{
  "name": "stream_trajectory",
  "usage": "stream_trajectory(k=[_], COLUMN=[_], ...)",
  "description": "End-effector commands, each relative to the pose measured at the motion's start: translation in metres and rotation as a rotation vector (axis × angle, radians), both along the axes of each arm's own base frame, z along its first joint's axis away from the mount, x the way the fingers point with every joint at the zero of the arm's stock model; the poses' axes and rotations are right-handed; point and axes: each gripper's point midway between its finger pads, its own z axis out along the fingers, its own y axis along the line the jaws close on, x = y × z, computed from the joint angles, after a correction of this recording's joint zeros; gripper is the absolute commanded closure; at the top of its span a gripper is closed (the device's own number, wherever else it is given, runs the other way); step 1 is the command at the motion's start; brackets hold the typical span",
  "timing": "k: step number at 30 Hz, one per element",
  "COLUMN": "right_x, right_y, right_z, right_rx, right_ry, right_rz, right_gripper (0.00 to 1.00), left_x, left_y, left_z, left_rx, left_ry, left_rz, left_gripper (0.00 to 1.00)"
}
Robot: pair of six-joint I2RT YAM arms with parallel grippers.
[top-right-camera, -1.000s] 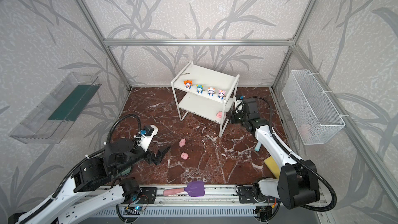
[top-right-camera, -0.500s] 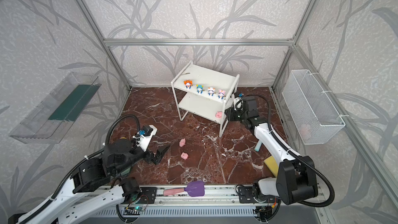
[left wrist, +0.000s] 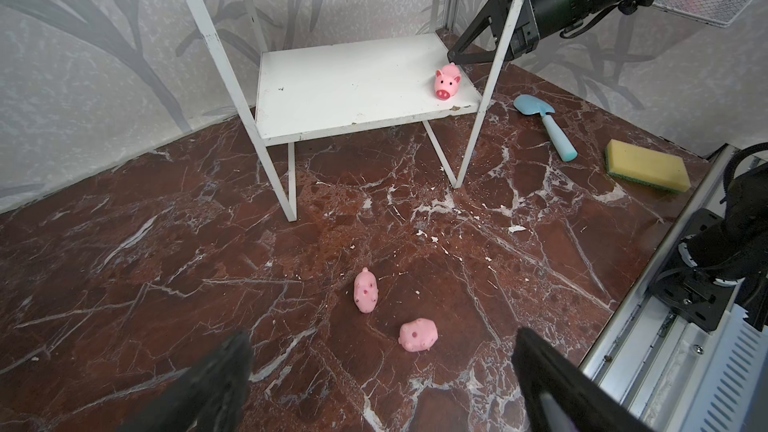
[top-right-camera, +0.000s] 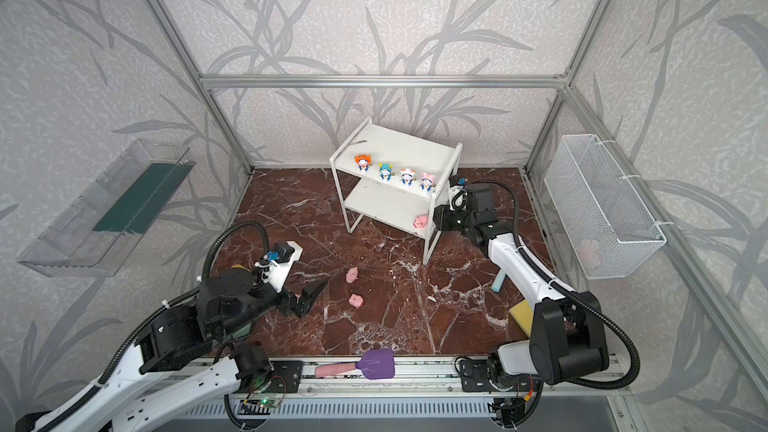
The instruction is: Place and organize the plastic toys onto the shelf
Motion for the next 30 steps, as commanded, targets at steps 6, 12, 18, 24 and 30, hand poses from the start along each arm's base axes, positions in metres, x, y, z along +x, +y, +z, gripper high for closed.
stream_trajectory(k=[6, 12, 18, 24, 30], right_x=[-0.018, -0.025, -0.032, -0.029, -0.024], right_y=[-0.002, 0.000, 0.003, 0.008, 0.012], right_z=[0.016, 0.013, 0.009, 0.005, 0.003], right_rx=[0.012, 0.024, 0.026, 0.046, 0.051], right_ry=[-0.043, -0.030, -0.023, -0.023, -0.021], right_rz=[0.020, 0.030, 0.043, 0.053, 0.056], right_gripper=[0.81, 0.81, 0.81, 0.81, 0.81], left_x=[0.001, 0.001, 0.001, 0.000, 0.000], left_y=[0.002, 0.003, 0.003, 0.004, 0.005], left_z=[-0.007, -0.007, -0.005, -0.004, -0.004], left_rx=[0.032, 0.027, 0.023, 0.017, 0.014], left_ry=[0.007, 0.005, 0.001, 0.001, 0.000], left_rz=[0.005, 0.006, 0.007, 0.009, 0.011], left_gripper=[0.01, 0.01, 0.01, 0.01, 0.01])
